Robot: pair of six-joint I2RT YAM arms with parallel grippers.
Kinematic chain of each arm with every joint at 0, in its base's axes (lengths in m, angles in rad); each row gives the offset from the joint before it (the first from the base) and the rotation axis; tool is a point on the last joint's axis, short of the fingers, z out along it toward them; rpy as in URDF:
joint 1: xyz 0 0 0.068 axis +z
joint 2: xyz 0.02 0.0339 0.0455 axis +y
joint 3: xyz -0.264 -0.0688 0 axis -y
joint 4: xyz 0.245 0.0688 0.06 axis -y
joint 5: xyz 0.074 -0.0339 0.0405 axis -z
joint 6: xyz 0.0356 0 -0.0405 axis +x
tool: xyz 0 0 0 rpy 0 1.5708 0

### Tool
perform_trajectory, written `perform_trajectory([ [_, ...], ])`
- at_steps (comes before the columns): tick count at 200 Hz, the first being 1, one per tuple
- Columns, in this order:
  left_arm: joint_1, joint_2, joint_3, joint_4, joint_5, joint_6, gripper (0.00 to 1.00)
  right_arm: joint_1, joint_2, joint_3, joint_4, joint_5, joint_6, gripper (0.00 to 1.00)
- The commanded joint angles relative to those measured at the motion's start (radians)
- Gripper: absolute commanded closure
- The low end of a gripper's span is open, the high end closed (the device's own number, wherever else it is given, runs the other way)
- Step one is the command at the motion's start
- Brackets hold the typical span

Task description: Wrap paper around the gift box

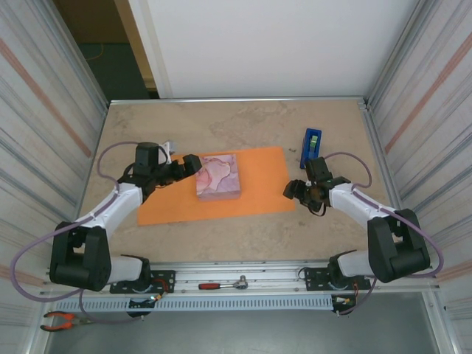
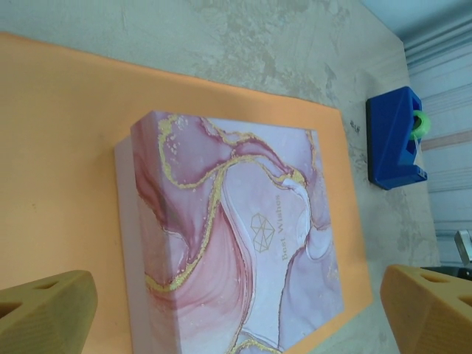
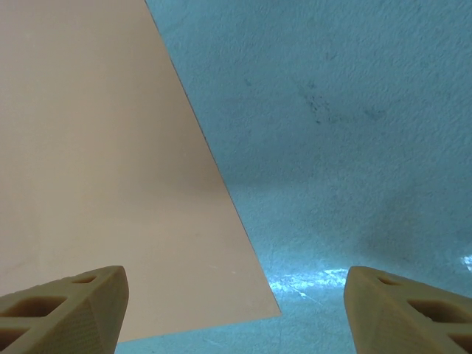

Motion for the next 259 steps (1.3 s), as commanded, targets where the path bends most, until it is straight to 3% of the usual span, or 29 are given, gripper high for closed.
perform_trajectory([
  [1,-0.017,-0.054,-0.018,0.005,-0.056,0.013,0.01,0.003,-0.005,-0.016,0.022,-0.014,-0.010,0.25],
  [224,-0.029,-0.053,-0.030,0.018,-0.083,-0.019,0.01,0.186,0.111,0.033,0.131,-0.065,0.104,0.29],
  [259,-0.031,-0.051,-0.029,0.024,-0.087,-0.021,0.01,0.179,0.133,0.045,0.167,-0.069,0.103,0.28],
])
